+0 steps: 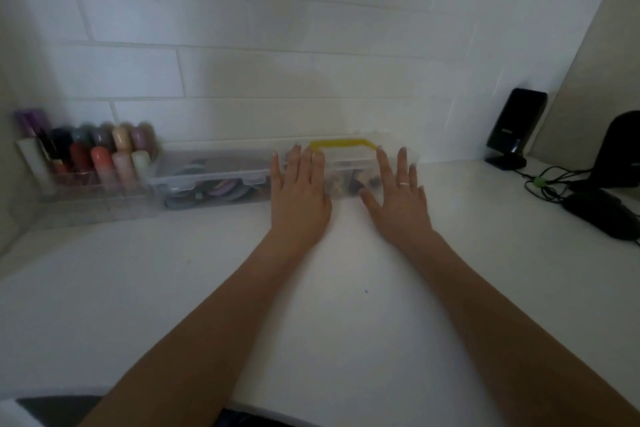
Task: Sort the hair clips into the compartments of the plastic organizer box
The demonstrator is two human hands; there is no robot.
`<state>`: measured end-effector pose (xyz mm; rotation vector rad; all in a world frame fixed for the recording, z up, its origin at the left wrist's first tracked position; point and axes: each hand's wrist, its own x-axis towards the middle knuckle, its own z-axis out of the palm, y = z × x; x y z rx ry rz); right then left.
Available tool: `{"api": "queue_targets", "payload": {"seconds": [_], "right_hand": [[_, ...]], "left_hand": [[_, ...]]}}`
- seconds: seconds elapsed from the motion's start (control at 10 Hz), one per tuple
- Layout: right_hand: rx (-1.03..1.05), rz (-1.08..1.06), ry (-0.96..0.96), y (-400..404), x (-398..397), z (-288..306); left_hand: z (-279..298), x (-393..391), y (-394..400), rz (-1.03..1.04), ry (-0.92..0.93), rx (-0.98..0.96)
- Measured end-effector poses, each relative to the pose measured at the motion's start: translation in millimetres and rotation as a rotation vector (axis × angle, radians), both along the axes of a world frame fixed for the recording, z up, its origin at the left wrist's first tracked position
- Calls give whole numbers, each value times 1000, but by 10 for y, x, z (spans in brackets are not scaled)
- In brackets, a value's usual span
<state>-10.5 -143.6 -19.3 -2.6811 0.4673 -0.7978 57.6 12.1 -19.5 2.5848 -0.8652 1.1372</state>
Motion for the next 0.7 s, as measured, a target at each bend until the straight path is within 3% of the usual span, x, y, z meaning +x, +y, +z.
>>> {"api": "queue_targets", "payload": {"seconds": [0.3,0.4,0.6,0.7], "right_hand": [[95,145,-22,-125,179,-5],[3,119,-28,-177,158,-17],[-120,-6,-120,-97,83,46],[-42,-21,-164,-123,10,220]], "left_hand": [[-3,144,-37,105,80,-95],[-10,183,-38,101,37,-114],[93,87,-30,77,178,-120],[253,148,95,-91,304,-372]]}}
